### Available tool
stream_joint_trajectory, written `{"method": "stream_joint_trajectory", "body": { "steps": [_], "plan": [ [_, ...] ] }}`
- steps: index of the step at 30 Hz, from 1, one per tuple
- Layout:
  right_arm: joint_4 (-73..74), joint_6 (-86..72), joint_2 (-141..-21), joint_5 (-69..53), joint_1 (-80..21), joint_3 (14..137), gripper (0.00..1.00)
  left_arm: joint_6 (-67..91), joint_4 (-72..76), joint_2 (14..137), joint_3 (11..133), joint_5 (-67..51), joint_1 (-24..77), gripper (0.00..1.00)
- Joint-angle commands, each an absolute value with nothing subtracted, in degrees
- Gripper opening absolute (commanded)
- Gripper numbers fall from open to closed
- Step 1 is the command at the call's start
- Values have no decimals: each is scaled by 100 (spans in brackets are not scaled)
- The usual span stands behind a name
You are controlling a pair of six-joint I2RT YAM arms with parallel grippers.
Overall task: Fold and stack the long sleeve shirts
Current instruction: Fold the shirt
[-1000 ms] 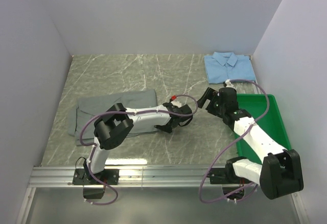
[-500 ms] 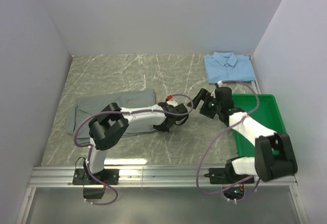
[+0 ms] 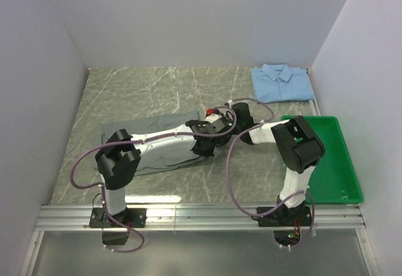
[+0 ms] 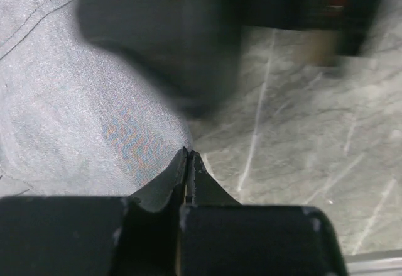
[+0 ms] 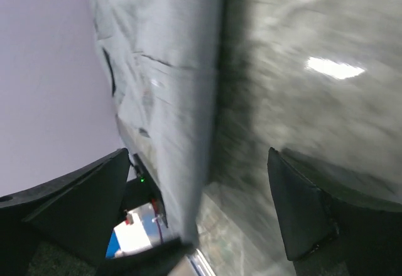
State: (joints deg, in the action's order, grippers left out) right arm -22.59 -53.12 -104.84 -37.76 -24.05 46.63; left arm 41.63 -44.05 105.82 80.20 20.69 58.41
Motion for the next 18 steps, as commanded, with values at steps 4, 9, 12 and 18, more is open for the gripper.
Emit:
{"method": "stream_joint_trajectory", "body": {
  "steps": [4,9,12,18],
  "plan": [
    [-2523,-5405,-11003,-4113,-2768,5396,86,4219,-4105,10354,8358,1836,5854,5],
    [-2628,-5397,-11294,-4148,-2874,5502,61,4306,-4052,10301,8455,1960,5854,9],
    [-2375,-5160,-11277,-4105,-2892,5572,16,4342,-3911,10196,8402,1951,5845,14],
    [-857,-3799,-10978,-3929,-2743,5985,0,4333,-3551,9686,8288,1794,5766,68]
  ]
}}
